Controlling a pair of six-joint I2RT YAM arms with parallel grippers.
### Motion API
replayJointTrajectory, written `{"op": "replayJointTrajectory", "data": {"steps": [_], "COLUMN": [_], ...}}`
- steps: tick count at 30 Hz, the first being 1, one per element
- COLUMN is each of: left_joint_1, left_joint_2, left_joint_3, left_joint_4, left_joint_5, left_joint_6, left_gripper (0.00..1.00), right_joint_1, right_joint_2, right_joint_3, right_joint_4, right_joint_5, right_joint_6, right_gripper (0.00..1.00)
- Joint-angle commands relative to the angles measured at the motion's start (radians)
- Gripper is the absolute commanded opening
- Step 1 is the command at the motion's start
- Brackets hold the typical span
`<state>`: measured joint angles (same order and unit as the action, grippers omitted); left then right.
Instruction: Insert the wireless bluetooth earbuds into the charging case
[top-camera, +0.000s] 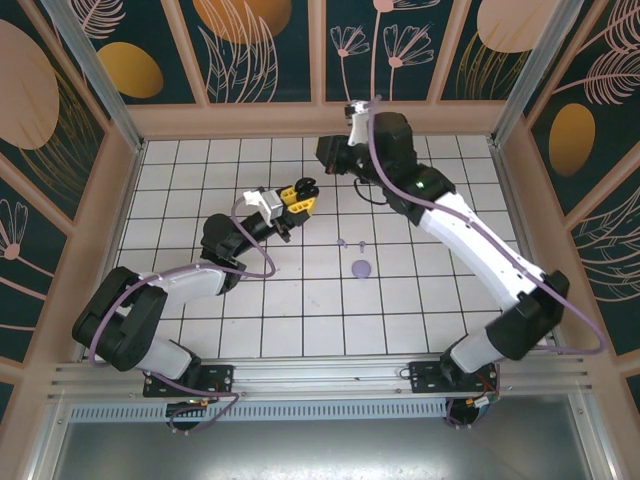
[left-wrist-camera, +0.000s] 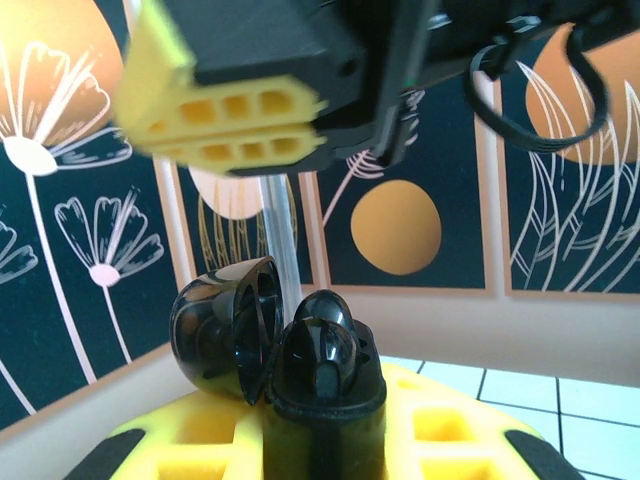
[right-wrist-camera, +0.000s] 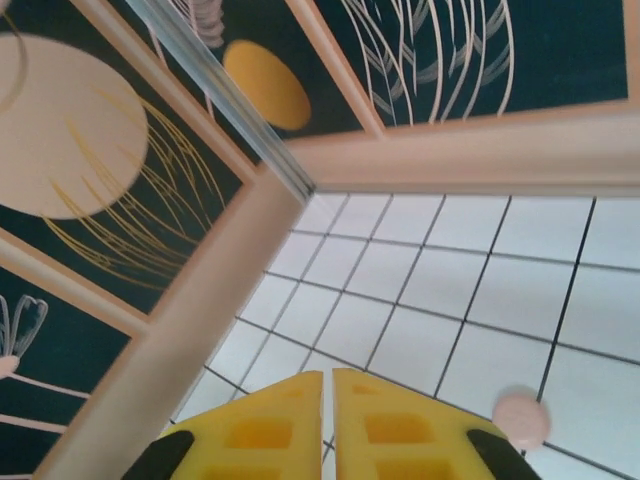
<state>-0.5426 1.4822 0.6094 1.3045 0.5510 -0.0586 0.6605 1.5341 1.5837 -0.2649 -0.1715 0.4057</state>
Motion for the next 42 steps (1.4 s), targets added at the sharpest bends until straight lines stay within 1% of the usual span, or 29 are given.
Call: {"op": "replayJointTrajectory", "data": {"steps": [1,4,5,7,11,16,19,22,23,24,25,26,29,34,37,40,42], "left_joint_1": [-0.003,-0.003,-0.003,-0.003,-0.003,-0.003,-0.003,-0.003,-0.003,-0.003,-0.003,-0.003,-0.003,-0.003,-0.003,-0.003,-0.003], "left_joint_2": [0.009,0.009,0.009,0.009,0.017,0.030,0.040,0.052,0.056,0.059,0.062,0.066,0.078,0.094,0.110,0.141,0.162], "left_joint_3": [-0.008,-0.007,-0.006,-0.001,0.007,0.019,0.027,0.023,0.019,0.013,0.004,-0.007,-0.034,-0.054,-0.036,0.013,0.030], "left_joint_4": [-0.016,-0.022,-0.027,-0.038,-0.037,-0.033,-0.025,-0.001,0.012,0.023,0.040,0.056,0.069,-0.066,-0.220,-0.400,-0.468], "left_joint_5": [0.041,0.047,0.047,0.044,0.040,0.028,0.032,0.032,0.031,0.027,0.022,0.011,-0.042,-0.105,-0.120,-0.123,-0.133], "left_joint_6": [0.028,0.030,0.031,0.035,0.029,0.026,0.015,-0.009,-0.022,-0.035,-0.052,-0.073,-0.153,-0.328,-0.442,-0.521,-0.558], "left_gripper": [0.00,0.00,0.00,0.00,0.00,0.00,0.00,0.00,0.00,0.00,0.00,0.00,0.00,0.00,0.00,0.00,0.00], "right_joint_1": [-0.004,-0.003,-0.003,0.003,0.023,0.059,0.059,0.031,0.013,-0.006,-0.030,-0.050,-0.085,-0.087,-0.088,-0.087,-0.085], "right_joint_2": [0.087,0.159,0.176,0.184,0.161,0.076,0.008,-0.071,-0.103,-0.128,-0.163,-0.191,-0.249,-0.295,-0.317,-0.321,-0.322], "right_joint_3": [0.112,0.182,0.199,0.206,0.189,0.109,0.044,-0.032,-0.060,-0.091,-0.124,-0.158,-0.236,-0.376,-0.475,-0.539,-0.572], "right_joint_4": [-0.194,-0.266,-0.285,-0.308,-0.356,-0.365,-0.323,-0.249,-0.222,-0.200,-0.172,-0.149,-0.112,-0.077,-0.032,-0.008,0.003], "right_joint_5": [-0.074,-0.099,-0.111,-0.122,-0.128,-0.116,-0.068,0.063,0.106,0.134,0.146,0.155,0.153,0.161,0.164,0.167,0.174], "right_joint_6": [-0.060,-0.087,-0.095,-0.107,-0.130,-0.136,-0.101,-0.032,-0.004,0.021,0.044,0.068,0.107,0.139,0.168,0.183,0.183], "right_gripper": [0.09,0.07,0.05,0.02,0.00,0.00,0.00,0.00,0.05,0.07,0.11,0.19,0.25,0.27,0.27,0.30,0.32]}}
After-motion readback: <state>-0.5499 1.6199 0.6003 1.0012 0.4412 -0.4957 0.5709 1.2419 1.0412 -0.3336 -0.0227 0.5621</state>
